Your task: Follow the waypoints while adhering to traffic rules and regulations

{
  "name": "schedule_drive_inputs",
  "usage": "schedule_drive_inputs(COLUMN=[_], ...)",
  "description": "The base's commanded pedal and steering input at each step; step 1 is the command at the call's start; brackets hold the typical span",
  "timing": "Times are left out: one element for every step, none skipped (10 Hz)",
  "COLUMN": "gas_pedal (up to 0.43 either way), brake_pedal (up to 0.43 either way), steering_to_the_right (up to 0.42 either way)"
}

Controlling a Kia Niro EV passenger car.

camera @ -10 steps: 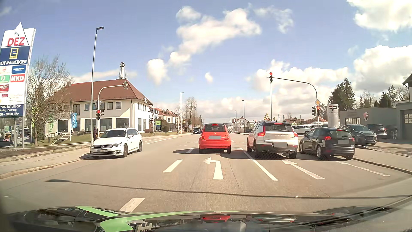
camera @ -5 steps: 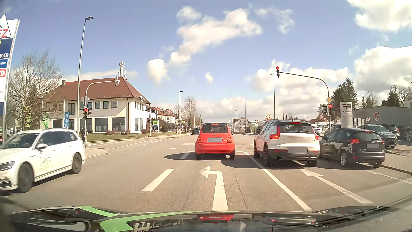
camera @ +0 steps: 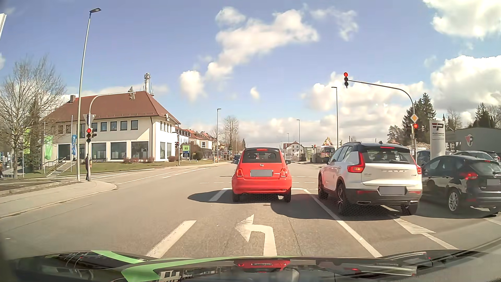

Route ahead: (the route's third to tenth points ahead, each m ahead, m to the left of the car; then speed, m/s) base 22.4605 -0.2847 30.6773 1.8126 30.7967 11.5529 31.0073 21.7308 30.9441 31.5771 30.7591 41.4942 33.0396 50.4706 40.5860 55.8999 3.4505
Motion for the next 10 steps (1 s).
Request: schedule_drive_inputs(gas_pedal=[0.000, 0.000, 0.000, 0.000, 0.000, 0.000, 0.000, 0.000, 0.000, 0.000], brake_pedal=[0.244, 0.250, 0.244, 0.250, 0.250, 0.250, 0.238, 0.201, 0.207, 0.201], steering_to_the_right=[0.000, 0.000, 0.000, 0.000, 0.000, 0.000, 0.000, 0.000, 0.000, 0.000])
